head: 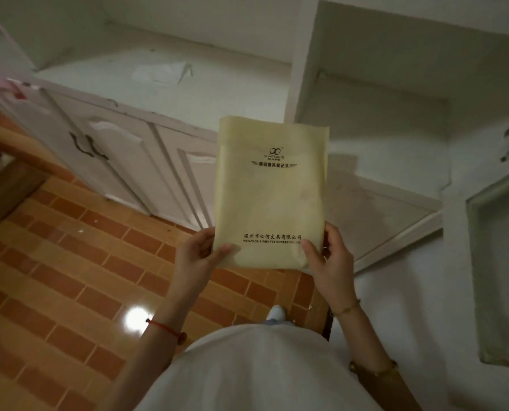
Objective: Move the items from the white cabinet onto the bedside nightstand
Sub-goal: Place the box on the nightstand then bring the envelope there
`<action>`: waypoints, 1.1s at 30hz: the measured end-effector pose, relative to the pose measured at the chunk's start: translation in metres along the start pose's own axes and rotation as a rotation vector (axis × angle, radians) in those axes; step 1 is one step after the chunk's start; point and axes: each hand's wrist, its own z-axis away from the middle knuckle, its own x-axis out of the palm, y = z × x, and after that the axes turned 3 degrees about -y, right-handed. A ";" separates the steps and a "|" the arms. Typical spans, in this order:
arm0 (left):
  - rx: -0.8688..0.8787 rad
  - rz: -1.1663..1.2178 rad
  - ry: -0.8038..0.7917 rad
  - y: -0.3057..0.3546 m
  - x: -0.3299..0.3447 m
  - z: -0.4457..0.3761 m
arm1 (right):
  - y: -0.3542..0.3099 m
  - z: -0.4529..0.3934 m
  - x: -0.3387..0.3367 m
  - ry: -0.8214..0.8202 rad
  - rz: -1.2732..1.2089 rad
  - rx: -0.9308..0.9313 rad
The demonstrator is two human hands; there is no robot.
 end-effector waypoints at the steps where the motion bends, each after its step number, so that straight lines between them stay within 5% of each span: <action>1: -0.005 0.002 0.021 -0.001 -0.013 0.009 | -0.006 0.005 0.010 -0.025 0.000 -0.009; 21: -0.106 0.062 0.643 -0.036 -0.270 0.224 | -0.122 0.138 0.263 -0.660 -0.066 -0.181; 33: -0.121 0.246 1.008 -0.042 -0.377 0.215 | -0.192 0.099 0.425 -0.970 -0.050 -0.293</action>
